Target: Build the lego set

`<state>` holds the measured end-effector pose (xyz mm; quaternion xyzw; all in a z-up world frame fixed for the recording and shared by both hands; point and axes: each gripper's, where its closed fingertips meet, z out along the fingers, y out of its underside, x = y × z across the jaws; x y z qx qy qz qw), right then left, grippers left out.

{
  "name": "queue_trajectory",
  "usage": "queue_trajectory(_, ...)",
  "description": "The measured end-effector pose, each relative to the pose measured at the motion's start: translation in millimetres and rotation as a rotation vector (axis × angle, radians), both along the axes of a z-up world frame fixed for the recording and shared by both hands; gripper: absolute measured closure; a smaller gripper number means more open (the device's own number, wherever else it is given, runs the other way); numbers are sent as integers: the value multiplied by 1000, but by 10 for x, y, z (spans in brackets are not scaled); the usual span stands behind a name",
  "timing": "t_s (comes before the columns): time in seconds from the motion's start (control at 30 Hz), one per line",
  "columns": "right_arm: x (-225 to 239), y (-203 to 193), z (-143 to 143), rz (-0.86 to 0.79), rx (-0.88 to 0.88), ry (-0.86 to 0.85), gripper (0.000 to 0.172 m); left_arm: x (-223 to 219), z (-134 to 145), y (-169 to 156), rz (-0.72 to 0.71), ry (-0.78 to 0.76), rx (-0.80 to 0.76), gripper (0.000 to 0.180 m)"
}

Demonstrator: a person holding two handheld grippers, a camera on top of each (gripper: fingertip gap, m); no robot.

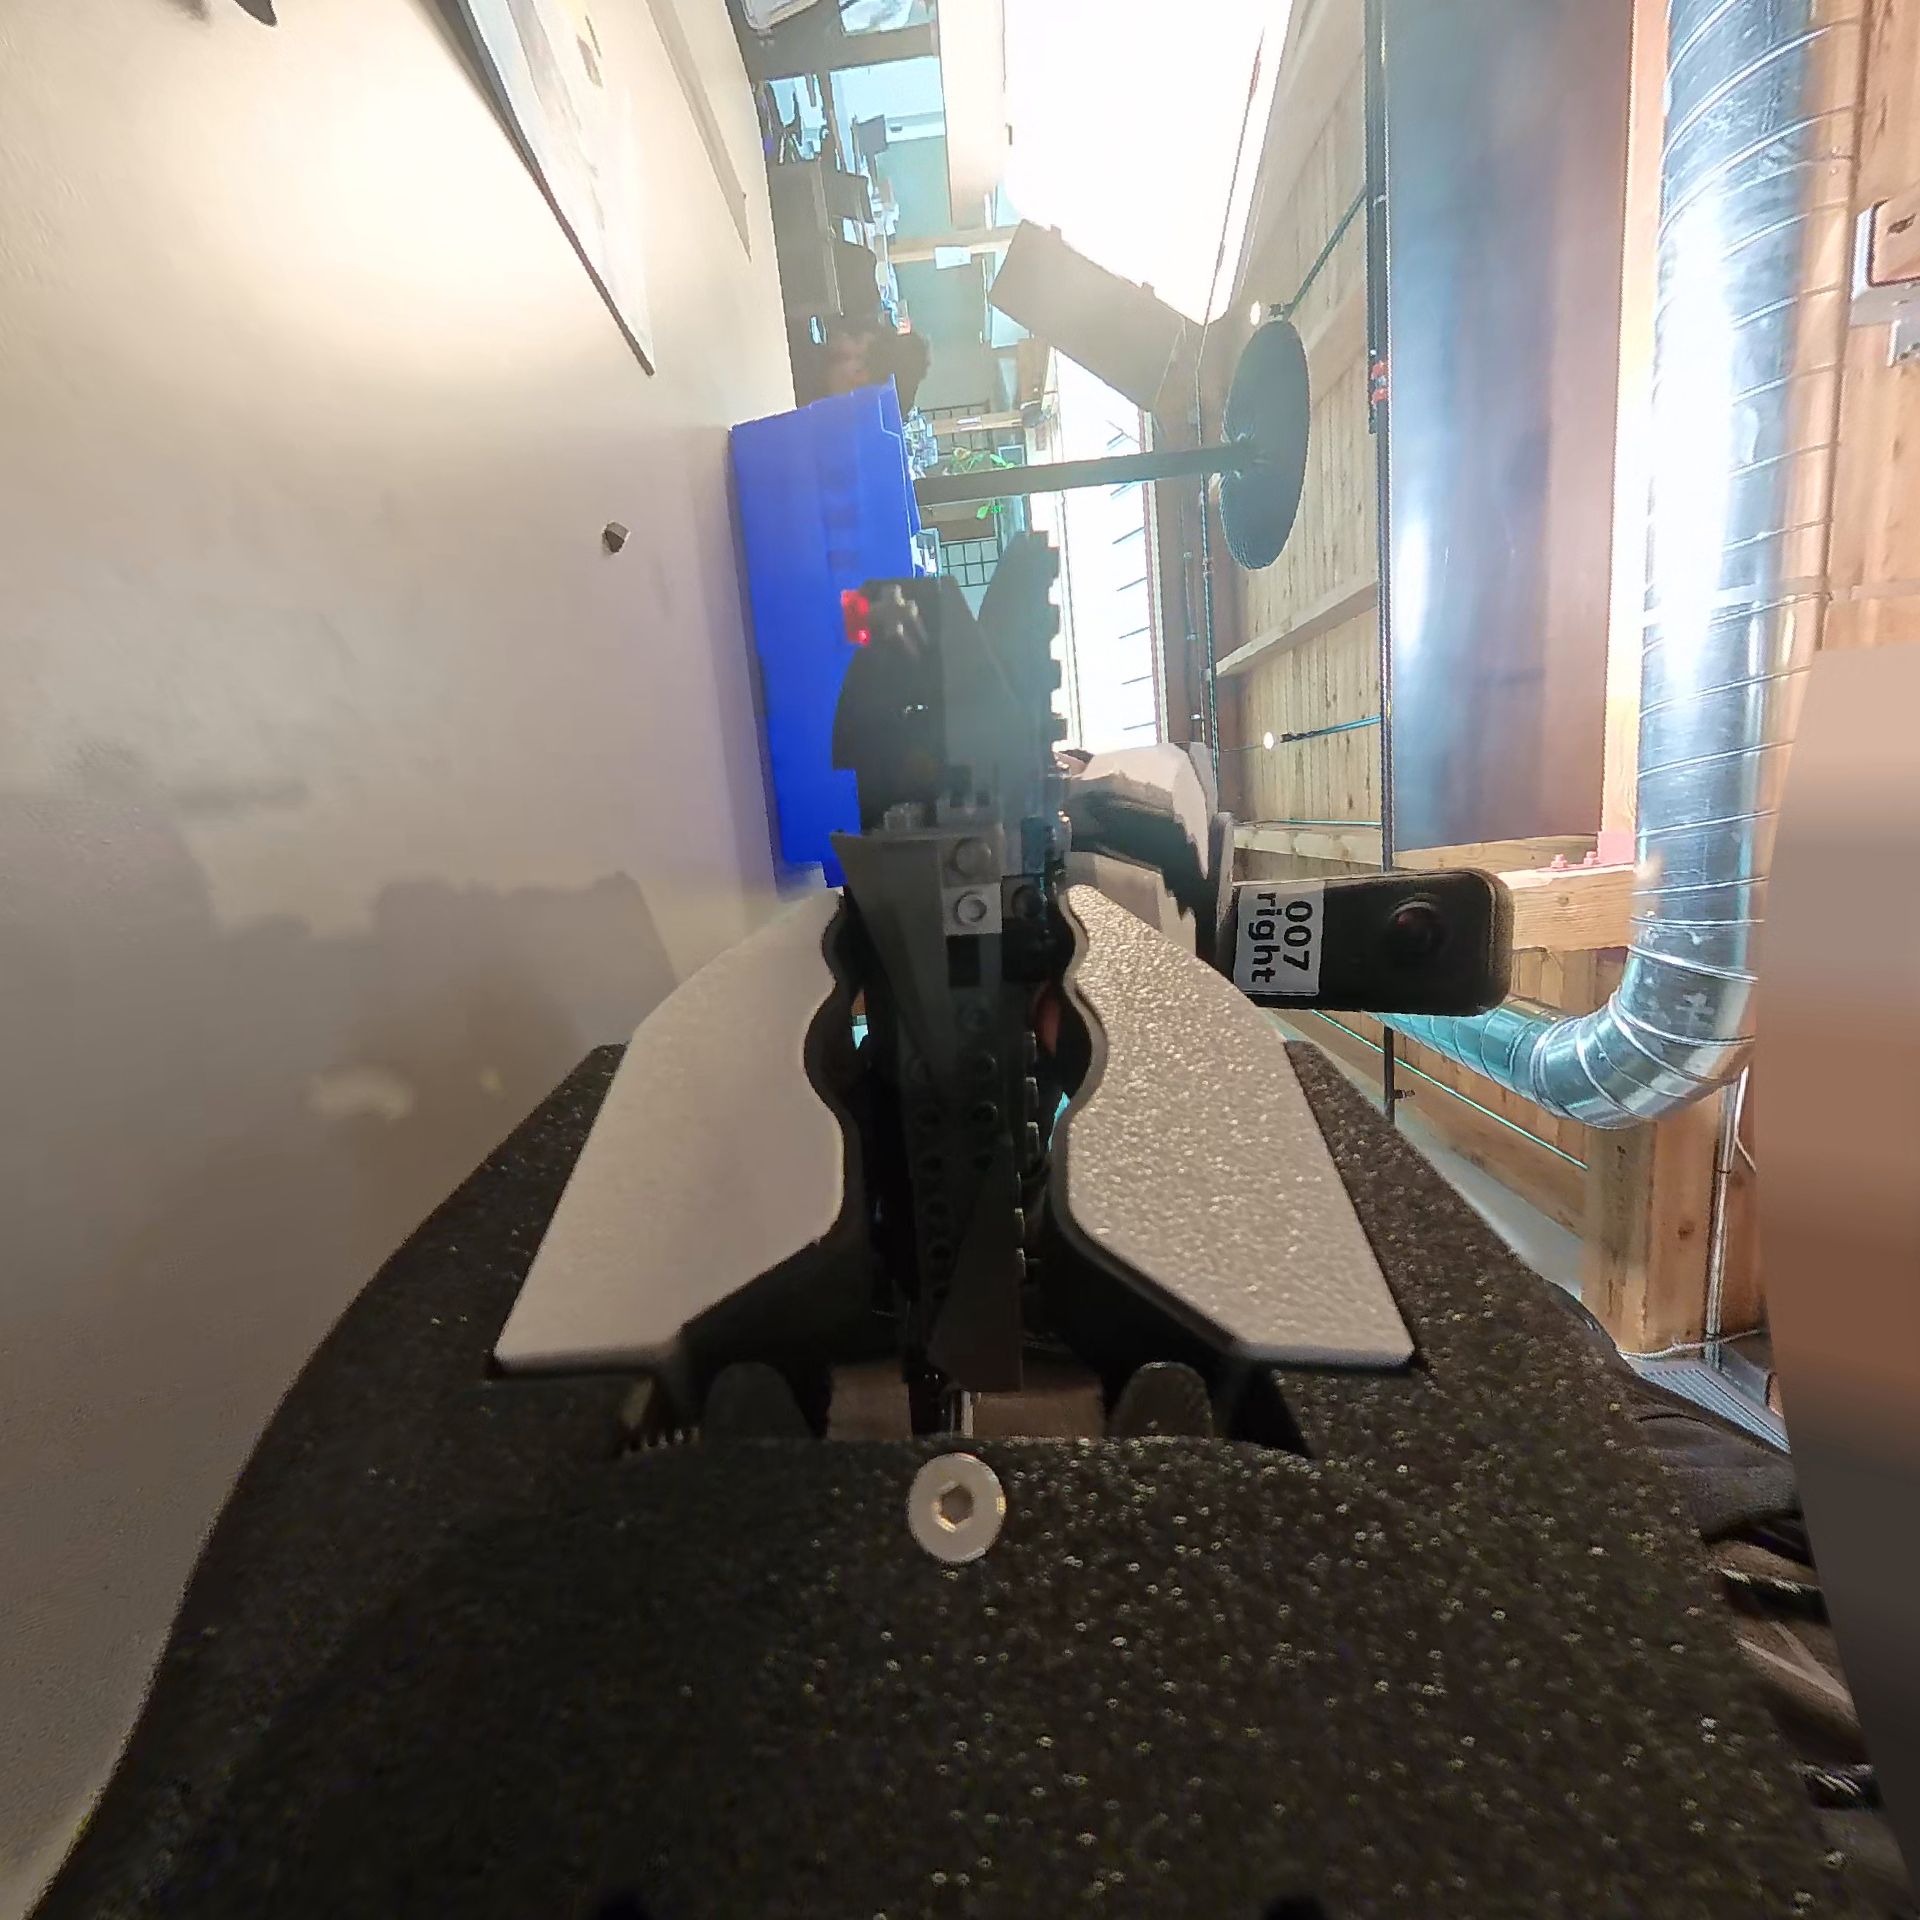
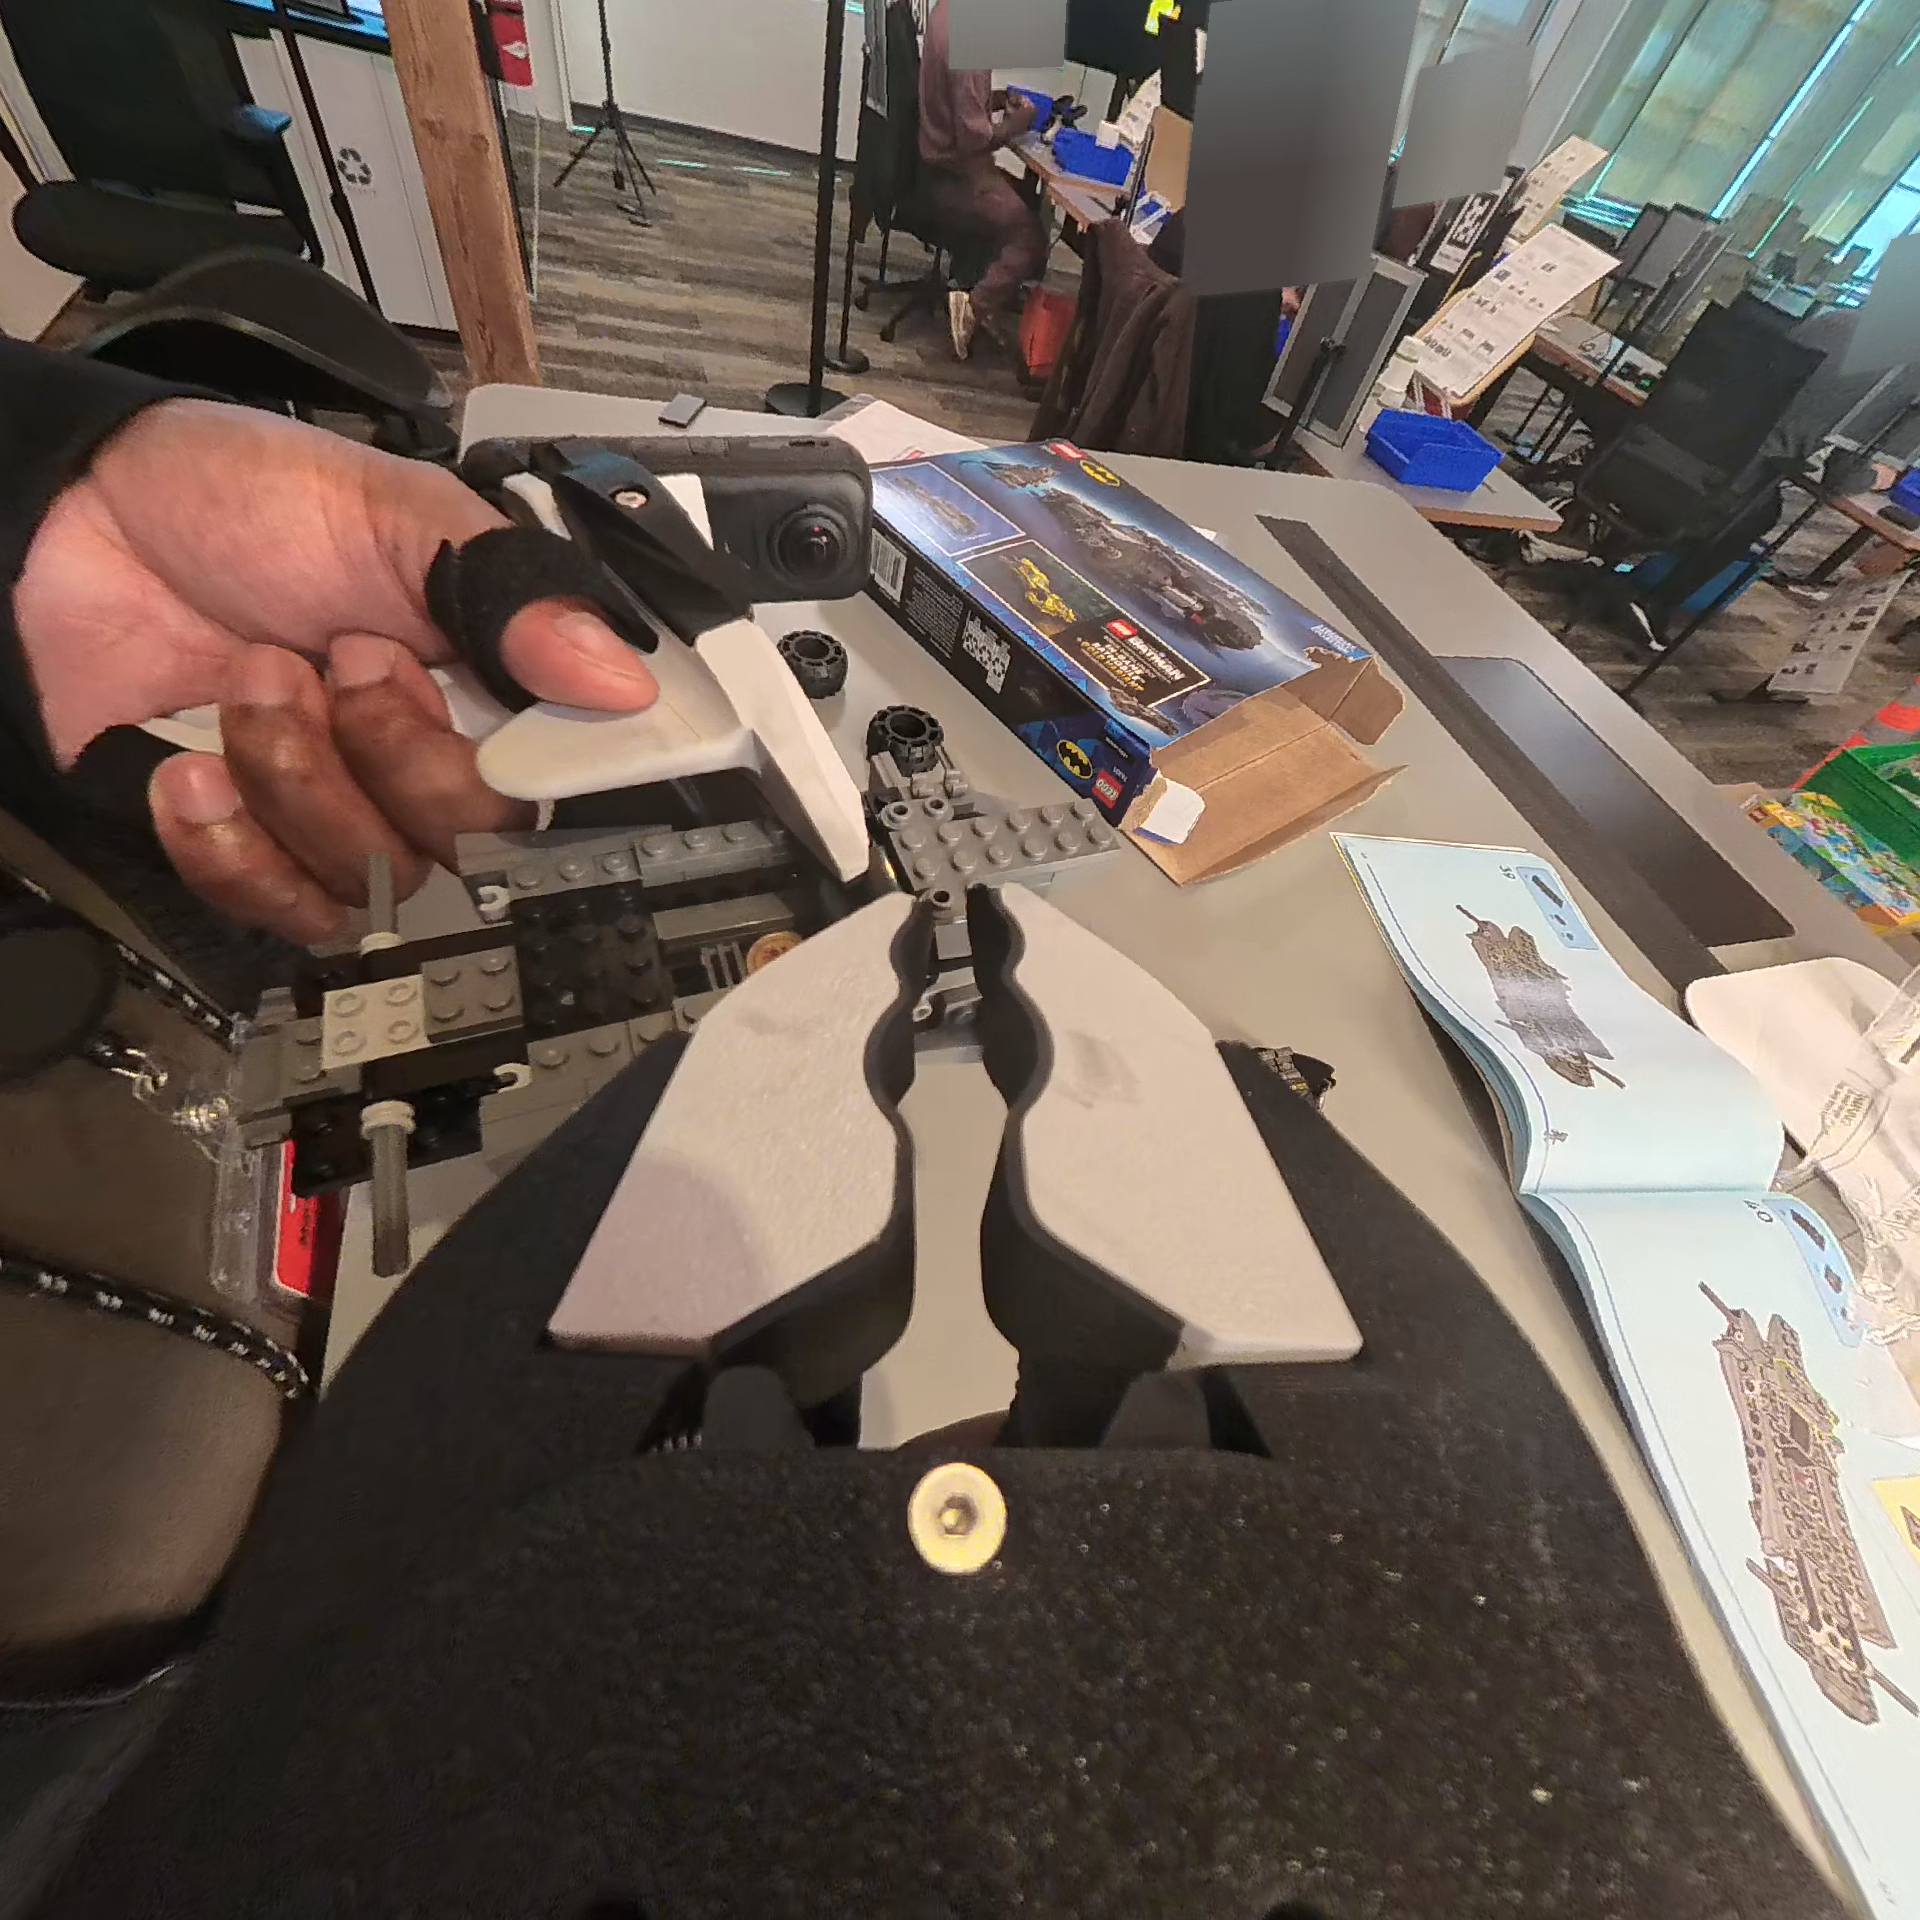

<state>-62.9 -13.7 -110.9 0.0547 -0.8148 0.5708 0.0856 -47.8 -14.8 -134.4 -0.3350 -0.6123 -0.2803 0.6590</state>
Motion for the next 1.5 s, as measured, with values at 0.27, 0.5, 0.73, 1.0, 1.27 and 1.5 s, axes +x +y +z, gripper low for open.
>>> queue_trajectory(0.27, -18, -18, -50, 2, 11, 10, 164, -23, -15, -2, 3, -3, -9, 145)
queue_trajectory(0.5, -34, -8, -61, 14, 6, 4, 165, -32, -23, 8, 3, -6, -11, 145)
queue_trajectory(0.73, -15, 17, -64, 60, -2, -40, 167, -16, -25, 32, -4, -4, -15, 145)
queue_trajectory(1.0, 23, 53, -43, 137, 1, -88, 167, 26, -5, 77, -24, 4, -8, 145)
queue_trajectory(1.27, 63, 75, -29, 188, 13, -209, 167, 72, 0, 113, -42, 22, -13, 145)
queue_trajectory(1.5, 87, 90, -23, 199, 17, -272, 166, 95, 7, 129, -47, 42, -23, 145)
